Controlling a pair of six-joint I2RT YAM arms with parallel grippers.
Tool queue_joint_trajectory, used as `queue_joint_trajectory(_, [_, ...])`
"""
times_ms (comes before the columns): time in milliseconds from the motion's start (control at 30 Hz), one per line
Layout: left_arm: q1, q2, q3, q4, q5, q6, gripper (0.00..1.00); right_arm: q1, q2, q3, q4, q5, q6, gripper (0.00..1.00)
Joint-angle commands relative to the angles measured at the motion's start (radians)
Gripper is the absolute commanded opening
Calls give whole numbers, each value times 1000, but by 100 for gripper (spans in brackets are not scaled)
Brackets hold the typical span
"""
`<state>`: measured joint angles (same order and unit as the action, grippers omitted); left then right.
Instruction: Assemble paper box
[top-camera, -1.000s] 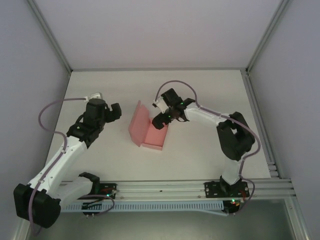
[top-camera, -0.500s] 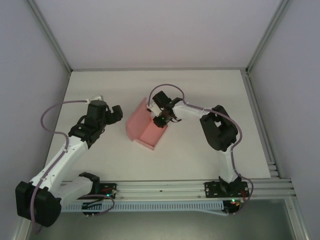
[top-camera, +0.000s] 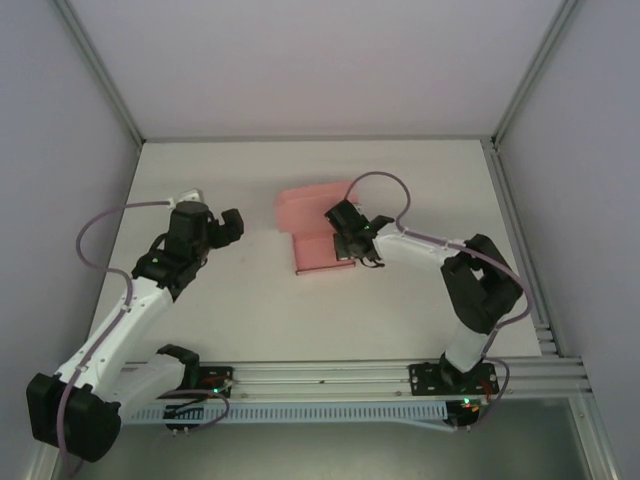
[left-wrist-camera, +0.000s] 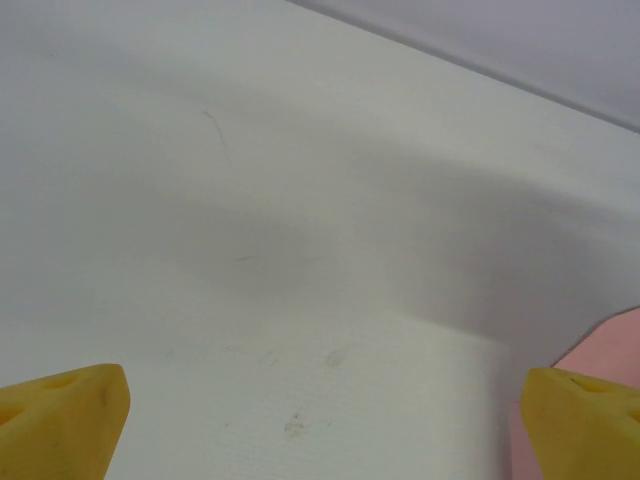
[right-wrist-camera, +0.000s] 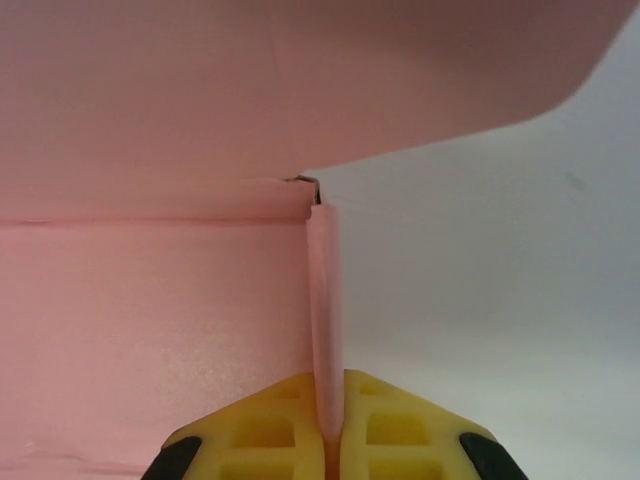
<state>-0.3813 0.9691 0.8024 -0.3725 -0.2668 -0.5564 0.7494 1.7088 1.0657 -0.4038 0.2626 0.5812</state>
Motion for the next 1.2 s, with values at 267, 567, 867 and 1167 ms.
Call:
queue_joint_trajectory(267, [5, 61, -10, 121, 196, 108, 100, 16, 2, -61, 106, 27, 98, 2])
queue_joint_trajectory(567, [-2, 211, 49, 223, 487, 314, 100, 14, -96, -29, 39, 78, -11, 63])
queue_joint_trajectory(867, [-24, 483, 269, 180, 610, 553, 100, -175, -210, 105, -15, -178, -324, 95])
queue_joint_trajectory(1167, [-25, 785, 559, -67, 745, 829, 89, -306, -3, 315, -211, -493, -730, 86])
